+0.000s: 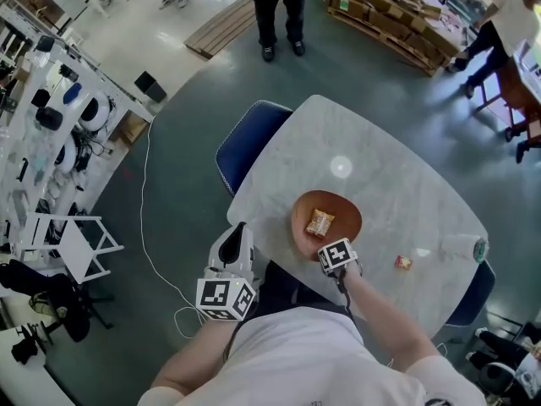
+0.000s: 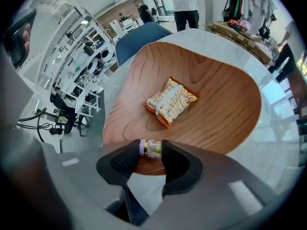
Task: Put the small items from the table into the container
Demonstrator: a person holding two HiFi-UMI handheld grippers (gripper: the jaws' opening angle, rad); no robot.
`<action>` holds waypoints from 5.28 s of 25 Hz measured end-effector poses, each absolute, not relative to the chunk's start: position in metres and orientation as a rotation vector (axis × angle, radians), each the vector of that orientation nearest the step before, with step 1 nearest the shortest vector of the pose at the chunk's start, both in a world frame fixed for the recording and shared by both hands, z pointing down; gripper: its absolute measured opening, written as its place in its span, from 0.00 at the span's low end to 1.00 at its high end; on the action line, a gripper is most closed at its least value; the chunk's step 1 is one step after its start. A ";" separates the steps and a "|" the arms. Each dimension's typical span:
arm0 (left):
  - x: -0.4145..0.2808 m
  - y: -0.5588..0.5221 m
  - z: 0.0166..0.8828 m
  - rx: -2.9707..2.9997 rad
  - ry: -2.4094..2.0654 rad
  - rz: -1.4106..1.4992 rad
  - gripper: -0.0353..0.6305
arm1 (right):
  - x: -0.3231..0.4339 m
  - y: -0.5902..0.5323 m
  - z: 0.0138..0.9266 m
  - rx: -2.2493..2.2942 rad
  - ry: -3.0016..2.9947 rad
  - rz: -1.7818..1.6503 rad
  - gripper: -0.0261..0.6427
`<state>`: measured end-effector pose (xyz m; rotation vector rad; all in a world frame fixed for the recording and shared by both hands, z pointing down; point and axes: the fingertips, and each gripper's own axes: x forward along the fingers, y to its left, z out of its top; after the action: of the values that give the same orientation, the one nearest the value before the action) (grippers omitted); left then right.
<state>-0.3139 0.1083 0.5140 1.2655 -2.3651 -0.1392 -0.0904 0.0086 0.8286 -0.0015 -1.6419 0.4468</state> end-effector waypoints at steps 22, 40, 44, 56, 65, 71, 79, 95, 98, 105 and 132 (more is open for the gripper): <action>-0.274 0.003 0.479 1.677 -2.226 -0.112 0.06 | -0.144 -0.089 0.583 0.463 -2.538 0.318 0.32; -0.103 -0.121 0.421 2.215 -1.834 -0.134 0.06 | 0.057 -0.151 0.446 1.261 -2.654 0.322 0.24; -0.085 -0.125 0.424 2.242 -1.795 -0.112 0.06 | 0.078 -0.152 0.448 1.320 -2.632 0.332 0.23; -0.054 -0.123 0.414 2.353 -1.699 -0.170 0.06 | 0.098 -0.153 0.456 1.335 -2.609 0.366 0.22; -0.061 -0.121 0.428 2.305 -1.689 -0.152 0.06 | 0.095 -0.156 0.466 1.326 -2.587 0.391 0.22; -0.059 -0.122 0.436 2.282 -1.695 -0.124 0.06 | 0.125 -0.174 0.495 1.397 -2.486 0.430 0.17; -0.056 -0.120 0.461 2.210 -1.698 -0.060 0.06 | 0.177 -0.192 0.599 1.373 -2.245 0.569 0.08; -0.064 -0.116 0.521 1.993 -1.778 0.118 0.06 | 0.191 -0.165 0.842 0.774 -1.853 0.236 0.25; -0.064 -0.116 0.528 1.971 -1.795 0.148 0.06 | 0.194 -0.169 0.867 0.685 -1.791 0.183 0.27; -0.062 -0.106 0.544 1.927 -1.821 0.208 0.06 | 0.201 -0.182 0.898 0.581 -1.732 0.044 0.27; -0.076 -0.130 0.499 2.183 -1.740 0.098 0.06 | 0.120 -0.214 0.564 1.276 -2.356 0.330 0.08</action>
<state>-0.0763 -0.1301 0.4991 2.1833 -1.7399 0.0980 0.1202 -0.2145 0.5643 1.2761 -2.3564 0.3299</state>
